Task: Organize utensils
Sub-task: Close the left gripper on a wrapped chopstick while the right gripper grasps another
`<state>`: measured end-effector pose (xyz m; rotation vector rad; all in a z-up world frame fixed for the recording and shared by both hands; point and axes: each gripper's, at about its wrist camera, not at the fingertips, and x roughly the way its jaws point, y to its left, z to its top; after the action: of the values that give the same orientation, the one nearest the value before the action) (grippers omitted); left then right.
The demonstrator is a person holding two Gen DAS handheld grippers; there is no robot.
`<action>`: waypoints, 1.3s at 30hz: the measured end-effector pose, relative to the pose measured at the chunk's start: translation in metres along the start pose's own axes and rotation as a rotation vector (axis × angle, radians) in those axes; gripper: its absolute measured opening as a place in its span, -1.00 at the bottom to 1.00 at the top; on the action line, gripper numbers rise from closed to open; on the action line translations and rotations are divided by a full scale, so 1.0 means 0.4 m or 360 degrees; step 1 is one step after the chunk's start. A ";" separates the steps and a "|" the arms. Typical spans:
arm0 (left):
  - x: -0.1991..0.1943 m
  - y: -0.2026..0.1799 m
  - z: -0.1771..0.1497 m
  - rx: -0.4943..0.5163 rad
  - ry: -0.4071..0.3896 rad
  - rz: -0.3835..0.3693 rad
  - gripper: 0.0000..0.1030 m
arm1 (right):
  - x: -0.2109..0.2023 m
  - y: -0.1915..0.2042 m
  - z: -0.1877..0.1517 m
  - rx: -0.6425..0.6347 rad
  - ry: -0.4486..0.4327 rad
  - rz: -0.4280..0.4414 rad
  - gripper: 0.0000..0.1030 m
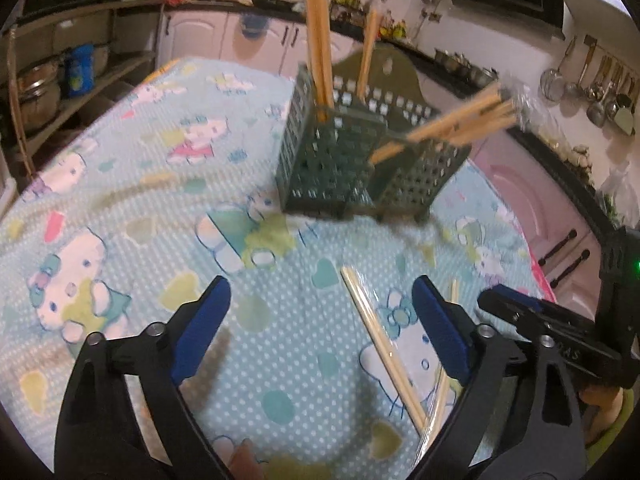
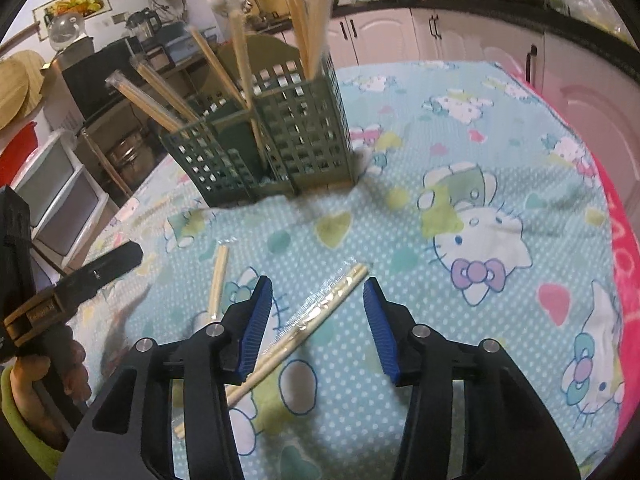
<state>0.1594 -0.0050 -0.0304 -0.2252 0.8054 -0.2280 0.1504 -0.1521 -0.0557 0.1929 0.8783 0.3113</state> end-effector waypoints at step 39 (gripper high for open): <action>0.198 -0.045 0.055 0.0101 0.0280 0.0021 -0.82 | 0.042 -0.055 0.100 0.0043 -0.0008 0.0057 -0.87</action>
<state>0.2266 -0.0422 -0.0647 -0.1409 0.9725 -0.2632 0.1957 -0.1686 -0.0493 0.2346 0.8752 0.3320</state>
